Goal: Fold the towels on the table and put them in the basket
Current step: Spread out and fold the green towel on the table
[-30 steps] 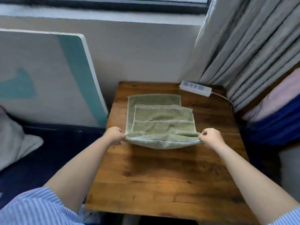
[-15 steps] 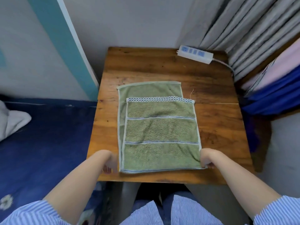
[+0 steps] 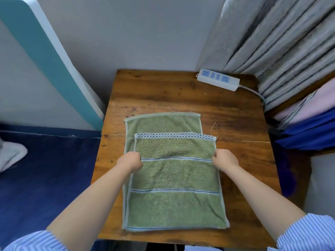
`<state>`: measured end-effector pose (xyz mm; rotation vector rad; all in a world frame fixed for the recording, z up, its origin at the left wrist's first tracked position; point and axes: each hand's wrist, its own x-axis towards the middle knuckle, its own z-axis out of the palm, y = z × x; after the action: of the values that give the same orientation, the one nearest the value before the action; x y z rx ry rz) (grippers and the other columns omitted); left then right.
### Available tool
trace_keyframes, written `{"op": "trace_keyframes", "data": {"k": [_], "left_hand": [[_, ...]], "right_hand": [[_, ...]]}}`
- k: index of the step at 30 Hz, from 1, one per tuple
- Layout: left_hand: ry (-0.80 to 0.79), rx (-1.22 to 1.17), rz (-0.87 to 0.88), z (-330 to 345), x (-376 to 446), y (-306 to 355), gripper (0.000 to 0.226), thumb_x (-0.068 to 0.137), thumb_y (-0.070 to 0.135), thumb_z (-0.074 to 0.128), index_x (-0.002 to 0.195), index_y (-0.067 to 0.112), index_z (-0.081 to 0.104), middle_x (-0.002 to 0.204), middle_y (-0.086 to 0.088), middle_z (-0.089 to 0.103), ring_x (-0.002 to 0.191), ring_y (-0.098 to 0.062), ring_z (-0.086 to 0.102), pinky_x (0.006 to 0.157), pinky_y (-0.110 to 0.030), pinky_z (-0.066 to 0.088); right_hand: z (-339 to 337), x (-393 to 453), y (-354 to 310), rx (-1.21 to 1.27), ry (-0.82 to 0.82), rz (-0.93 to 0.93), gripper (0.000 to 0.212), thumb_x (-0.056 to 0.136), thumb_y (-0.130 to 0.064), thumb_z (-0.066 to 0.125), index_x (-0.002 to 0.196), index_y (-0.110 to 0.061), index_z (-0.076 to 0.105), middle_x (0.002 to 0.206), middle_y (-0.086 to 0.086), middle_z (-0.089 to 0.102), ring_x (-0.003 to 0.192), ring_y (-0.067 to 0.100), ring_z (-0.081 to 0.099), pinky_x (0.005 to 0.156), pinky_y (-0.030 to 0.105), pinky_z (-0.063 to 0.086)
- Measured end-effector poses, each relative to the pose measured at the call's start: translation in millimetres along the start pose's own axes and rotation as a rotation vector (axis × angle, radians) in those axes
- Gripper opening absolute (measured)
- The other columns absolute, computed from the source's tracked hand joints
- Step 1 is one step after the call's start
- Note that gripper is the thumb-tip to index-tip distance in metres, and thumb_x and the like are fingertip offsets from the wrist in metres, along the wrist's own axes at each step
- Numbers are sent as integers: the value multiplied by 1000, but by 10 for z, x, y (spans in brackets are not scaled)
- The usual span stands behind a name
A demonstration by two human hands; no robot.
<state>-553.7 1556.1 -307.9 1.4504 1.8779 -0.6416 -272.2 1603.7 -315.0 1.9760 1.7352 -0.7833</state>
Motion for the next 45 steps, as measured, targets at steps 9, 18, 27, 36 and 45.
{"op": "trace_keyframes", "data": {"k": [9, 18, 27, 36, 45], "left_hand": [[219, -44, -35, -362, 546, 357, 34, 92, 5, 35, 126, 6, 43, 131, -13, 46, 122, -30, 43, 93, -38, 43], [113, -24, 28, -413, 768, 198, 24, 94, 14, 44, 114, 11, 55, 114, -10, 56, 112, -27, 50, 89, -35, 40], [-208, -683, 109, -1086, 564, -453, 13, 88, 12, 55, 75, 9, 54, 83, -8, 52, 79, -19, 47, 67, -30, 32], [332, -221, -102, -884, 1037, -356, 24, 96, 19, 44, 108, 5, 60, 113, -16, 61, 103, -33, 56, 78, -35, 44], [242, -95, -67, -735, 1270, -375, 28, 95, 23, 47, 116, 7, 54, 121, -15, 51, 114, -31, 46, 95, -37, 40]], "right_hand": [[-77, 572, -127, -96, 186, -142, 44, 90, -6, 41, 133, -14, 39, 133, 8, 44, 124, 27, 37, 99, 36, 34], [-395, 661, -147, 289, 60, -134, 14, 87, -7, 48, 84, -18, 56, 87, 4, 57, 93, 27, 53, 74, 31, 38], [-1031, 548, -412, 553, -73, -470, 16, 85, -3, 56, 76, -16, 60, 71, -5, 53, 67, 11, 45, 63, 27, 33], [-682, 1204, -784, 92, 164, -284, 25, 89, 0, 48, 109, 0, 62, 115, 18, 58, 110, 33, 52, 89, 36, 44], [-533, 1290, -802, -46, 128, -312, 27, 87, 0, 48, 110, -4, 63, 122, 14, 52, 116, 30, 41, 95, 35, 39]]}}
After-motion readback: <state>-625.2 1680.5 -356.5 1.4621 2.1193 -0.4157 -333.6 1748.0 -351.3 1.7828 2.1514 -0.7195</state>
